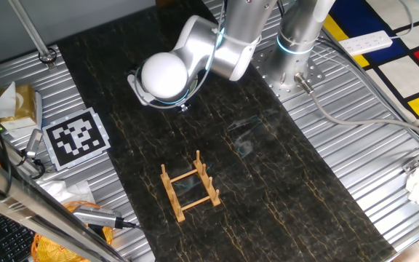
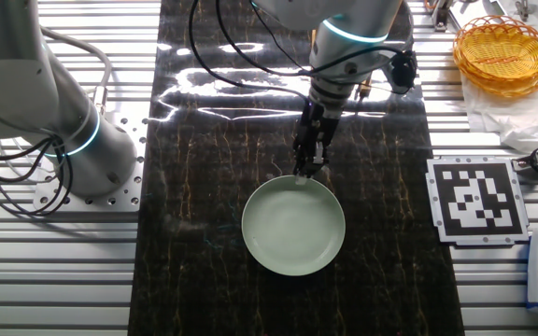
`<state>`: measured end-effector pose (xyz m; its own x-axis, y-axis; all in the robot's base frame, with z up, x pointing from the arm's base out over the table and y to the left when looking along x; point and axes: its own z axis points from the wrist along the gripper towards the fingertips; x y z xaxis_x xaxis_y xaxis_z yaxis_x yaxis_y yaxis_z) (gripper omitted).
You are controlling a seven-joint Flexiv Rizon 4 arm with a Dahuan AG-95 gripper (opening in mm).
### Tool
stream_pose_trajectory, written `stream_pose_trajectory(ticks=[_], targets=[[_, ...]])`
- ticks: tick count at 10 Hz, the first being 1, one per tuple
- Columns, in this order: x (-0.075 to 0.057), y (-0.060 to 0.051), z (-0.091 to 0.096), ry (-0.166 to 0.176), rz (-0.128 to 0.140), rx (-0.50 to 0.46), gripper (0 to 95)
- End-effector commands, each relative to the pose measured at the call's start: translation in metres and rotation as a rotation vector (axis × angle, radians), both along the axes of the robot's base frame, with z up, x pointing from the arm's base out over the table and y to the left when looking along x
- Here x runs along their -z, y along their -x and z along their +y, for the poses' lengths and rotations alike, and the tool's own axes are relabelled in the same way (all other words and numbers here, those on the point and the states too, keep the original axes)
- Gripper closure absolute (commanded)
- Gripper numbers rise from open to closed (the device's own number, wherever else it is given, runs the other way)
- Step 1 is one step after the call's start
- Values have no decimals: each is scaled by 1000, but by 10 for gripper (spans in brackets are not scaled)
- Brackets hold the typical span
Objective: Put the dish on the dish rack
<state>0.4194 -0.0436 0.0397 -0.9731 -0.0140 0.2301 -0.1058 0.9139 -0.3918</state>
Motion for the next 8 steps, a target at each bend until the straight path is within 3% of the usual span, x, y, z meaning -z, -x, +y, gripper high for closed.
stream_pose_trajectory(ticks=[1, 3, 8], targets=[[0, 0, 0, 1, -1, 0, 760], [0, 0, 1, -1, 6, -1, 760], [1, -1, 2, 2, -4, 9, 760]])
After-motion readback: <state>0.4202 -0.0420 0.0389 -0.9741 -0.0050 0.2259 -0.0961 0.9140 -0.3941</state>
